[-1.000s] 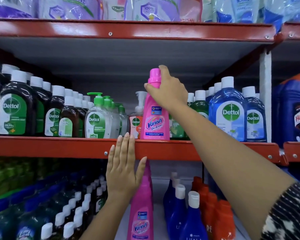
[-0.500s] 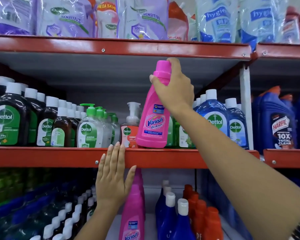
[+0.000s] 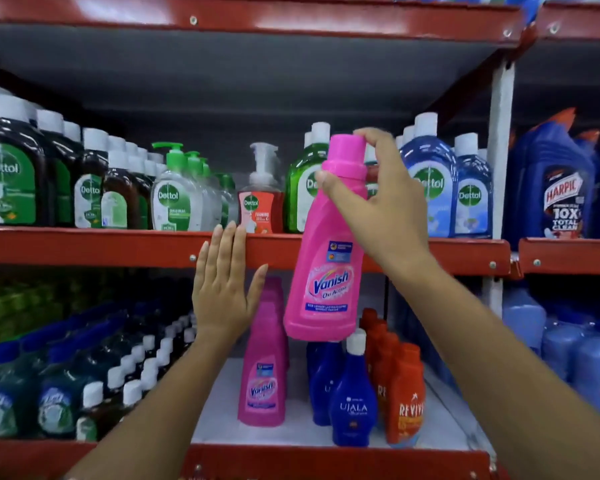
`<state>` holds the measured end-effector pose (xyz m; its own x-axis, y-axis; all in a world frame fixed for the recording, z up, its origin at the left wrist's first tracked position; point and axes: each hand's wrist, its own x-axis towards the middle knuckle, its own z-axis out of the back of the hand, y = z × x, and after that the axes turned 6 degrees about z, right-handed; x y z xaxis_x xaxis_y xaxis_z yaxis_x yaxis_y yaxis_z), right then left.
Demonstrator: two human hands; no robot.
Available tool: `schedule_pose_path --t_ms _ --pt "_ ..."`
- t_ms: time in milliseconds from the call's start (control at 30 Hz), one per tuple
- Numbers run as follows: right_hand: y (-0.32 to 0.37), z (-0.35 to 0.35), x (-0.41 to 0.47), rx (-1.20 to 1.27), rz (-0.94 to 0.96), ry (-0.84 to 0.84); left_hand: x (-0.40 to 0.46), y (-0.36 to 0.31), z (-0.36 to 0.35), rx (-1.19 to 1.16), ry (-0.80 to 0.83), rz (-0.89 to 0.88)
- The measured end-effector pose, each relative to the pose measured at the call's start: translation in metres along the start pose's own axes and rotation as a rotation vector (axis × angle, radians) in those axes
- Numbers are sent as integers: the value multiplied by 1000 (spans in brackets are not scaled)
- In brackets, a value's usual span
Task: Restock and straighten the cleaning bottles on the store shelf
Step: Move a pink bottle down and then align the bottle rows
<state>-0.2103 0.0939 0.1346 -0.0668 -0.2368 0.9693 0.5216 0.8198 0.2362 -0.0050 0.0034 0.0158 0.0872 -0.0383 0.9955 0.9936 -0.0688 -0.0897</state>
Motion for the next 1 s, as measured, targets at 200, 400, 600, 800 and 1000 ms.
schedule_pose_path --t_ms 200,400,600,800,1000 --pt "-32 -25 -69 36 -100 88 0 0 -2 18 -30 -8" --pt "-55 -60 -120 25 -99 116 1 4 -5 71 -79 -38" --pt "-66 -90 -150 34 -92 97 3 8 -11 114 -136 -56" --pt "-76 -115 -176 -8 -183 161 5 11 -21 133 -211 -64" --pt "-76 -128 -185 -67 -201 231 3 7 -16 90 -183 -48"
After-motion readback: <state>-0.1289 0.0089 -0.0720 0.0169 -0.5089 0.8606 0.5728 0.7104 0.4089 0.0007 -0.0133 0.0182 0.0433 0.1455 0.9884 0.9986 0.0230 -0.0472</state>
